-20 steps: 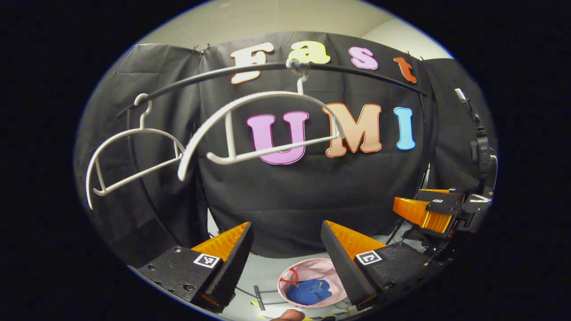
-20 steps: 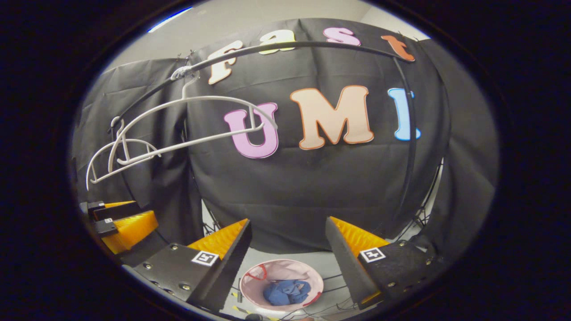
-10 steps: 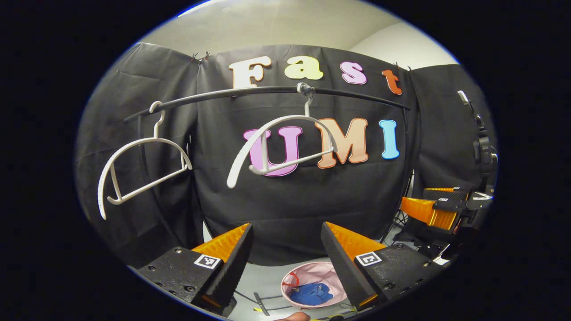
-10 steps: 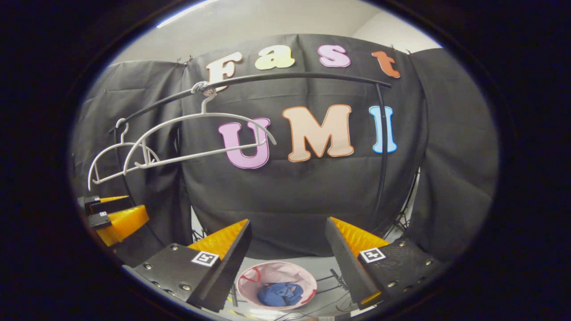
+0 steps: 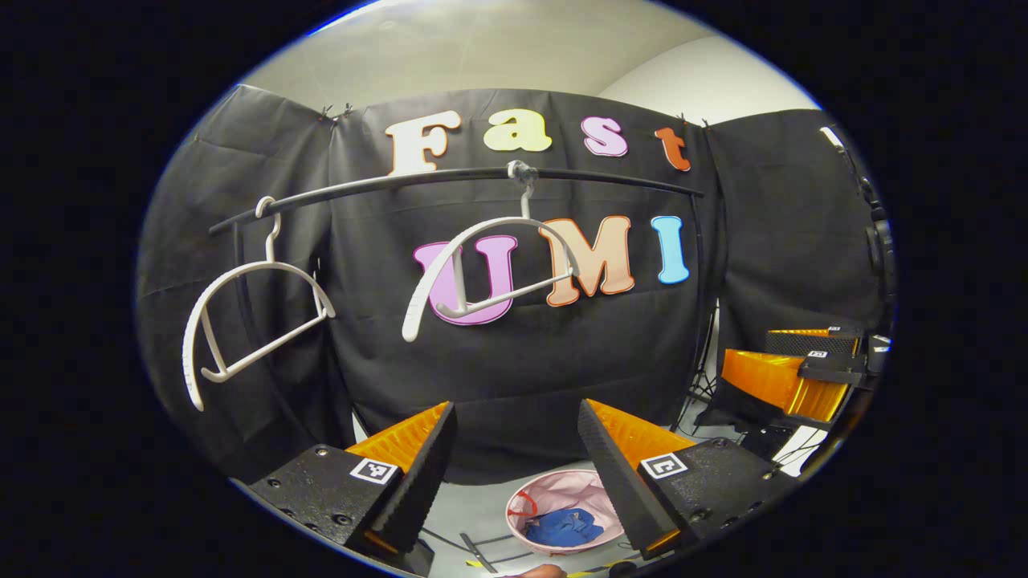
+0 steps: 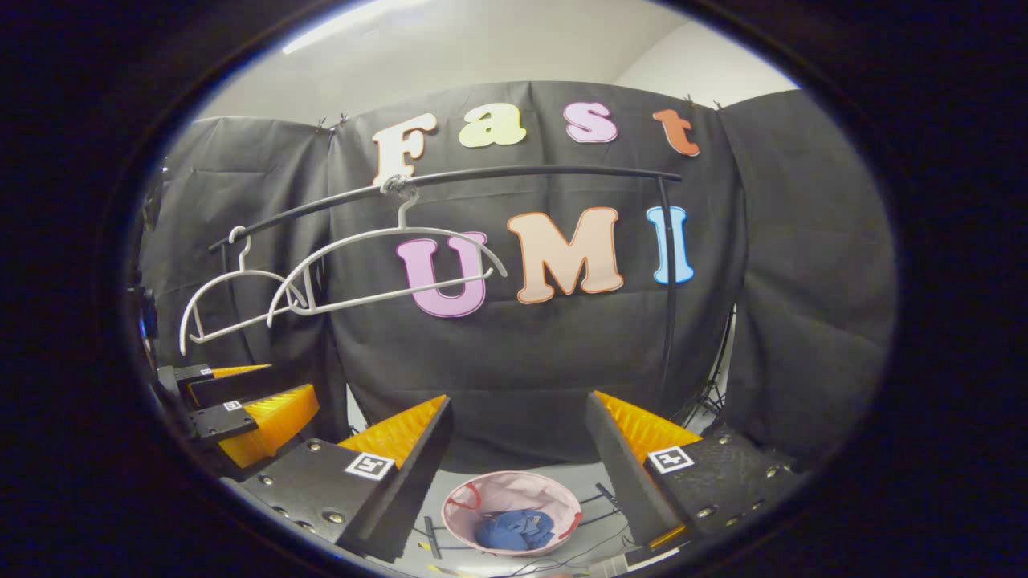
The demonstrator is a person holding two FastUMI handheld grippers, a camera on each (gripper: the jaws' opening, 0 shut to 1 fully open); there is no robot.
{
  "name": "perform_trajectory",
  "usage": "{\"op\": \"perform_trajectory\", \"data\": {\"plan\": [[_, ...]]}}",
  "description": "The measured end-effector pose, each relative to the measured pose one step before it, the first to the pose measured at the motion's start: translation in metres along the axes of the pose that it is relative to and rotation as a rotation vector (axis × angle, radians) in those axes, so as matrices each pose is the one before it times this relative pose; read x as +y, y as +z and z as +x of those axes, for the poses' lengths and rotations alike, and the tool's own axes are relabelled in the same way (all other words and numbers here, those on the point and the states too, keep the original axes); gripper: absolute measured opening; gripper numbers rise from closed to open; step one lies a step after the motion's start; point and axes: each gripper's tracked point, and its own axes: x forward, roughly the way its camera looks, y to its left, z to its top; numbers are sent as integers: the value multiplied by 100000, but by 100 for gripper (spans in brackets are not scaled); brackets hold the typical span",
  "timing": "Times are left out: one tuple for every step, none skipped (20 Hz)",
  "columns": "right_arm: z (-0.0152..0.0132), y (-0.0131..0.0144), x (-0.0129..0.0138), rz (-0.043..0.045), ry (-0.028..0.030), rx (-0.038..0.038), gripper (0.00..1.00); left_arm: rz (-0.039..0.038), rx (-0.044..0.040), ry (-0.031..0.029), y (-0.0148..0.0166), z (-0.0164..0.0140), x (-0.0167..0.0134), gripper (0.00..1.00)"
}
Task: Grasp the clothes on the hanger with both hands and then place them into the laundry hamper below.
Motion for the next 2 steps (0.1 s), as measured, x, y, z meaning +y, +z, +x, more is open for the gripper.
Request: {"op": "perform_trajectory", "data": {"plan": [[-410,-537,27,-302,-576,828,100,-636,397,-1307,-87,62,-197,98],[-293,-381,-207,-236,-530,898,99,-1001,504,-1508,-221,238,-225,94]]}}
